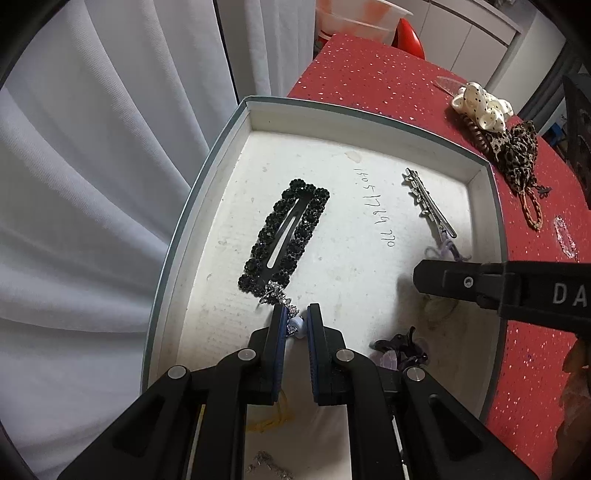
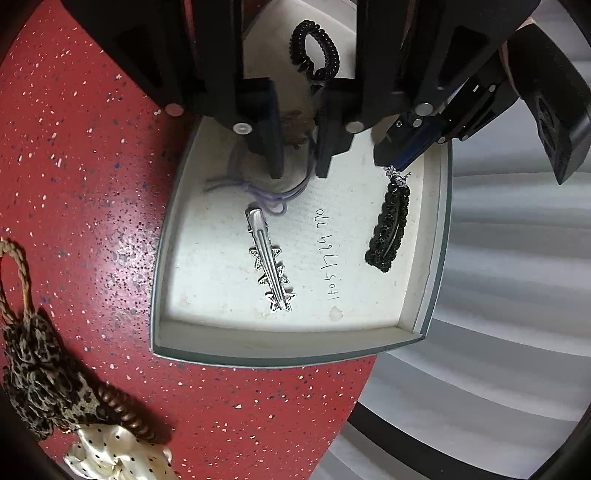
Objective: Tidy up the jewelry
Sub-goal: 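Lower both items into the tray and open both tools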
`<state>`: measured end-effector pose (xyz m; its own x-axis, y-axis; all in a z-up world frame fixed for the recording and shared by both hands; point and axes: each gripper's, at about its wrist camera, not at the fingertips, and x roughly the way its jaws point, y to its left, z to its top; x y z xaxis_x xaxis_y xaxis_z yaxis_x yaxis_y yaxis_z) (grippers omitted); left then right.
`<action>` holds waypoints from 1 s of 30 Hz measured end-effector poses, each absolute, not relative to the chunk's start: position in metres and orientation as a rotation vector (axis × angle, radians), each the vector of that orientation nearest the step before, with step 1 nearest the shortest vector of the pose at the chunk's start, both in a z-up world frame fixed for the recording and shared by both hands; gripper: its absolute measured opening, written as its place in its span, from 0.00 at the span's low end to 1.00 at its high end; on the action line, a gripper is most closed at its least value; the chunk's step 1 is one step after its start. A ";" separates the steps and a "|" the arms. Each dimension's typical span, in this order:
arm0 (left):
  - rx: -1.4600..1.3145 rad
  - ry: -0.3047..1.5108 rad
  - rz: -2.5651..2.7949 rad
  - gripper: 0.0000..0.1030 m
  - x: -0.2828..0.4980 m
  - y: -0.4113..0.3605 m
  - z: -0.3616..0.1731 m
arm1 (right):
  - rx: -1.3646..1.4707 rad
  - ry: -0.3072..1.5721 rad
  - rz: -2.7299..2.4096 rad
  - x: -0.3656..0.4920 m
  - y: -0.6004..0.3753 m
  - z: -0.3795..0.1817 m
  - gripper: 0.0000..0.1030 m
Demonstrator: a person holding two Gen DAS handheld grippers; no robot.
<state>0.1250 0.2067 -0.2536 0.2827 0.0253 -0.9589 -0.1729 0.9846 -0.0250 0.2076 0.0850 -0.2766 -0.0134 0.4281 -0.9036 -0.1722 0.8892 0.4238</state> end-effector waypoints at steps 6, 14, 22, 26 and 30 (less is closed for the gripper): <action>-0.112 1.236 0.174 1.00 0.127 0.205 -0.245 | 0.222 1.505 0.473 0.214 0.078 -0.272 0.33; -0.128 1.219 0.175 1.00 0.128 0.205 -0.236 | 0.298 1.504 0.462 0.218 0.062 -0.267 0.40; -0.125 1.251 0.224 1.00 0.118 0.209 -0.236 | 0.268 1.478 0.465 0.207 0.069 -0.243 0.60; -0.119 1.264 0.230 1.00 0.112 0.210 -0.233 | 0.190 1.465 0.439 0.200 0.079 -0.236 0.60; -0.125 1.269 0.234 1.00 0.107 0.211 -0.228 | 0.118 1.417 0.392 0.198 0.083 -0.226 0.60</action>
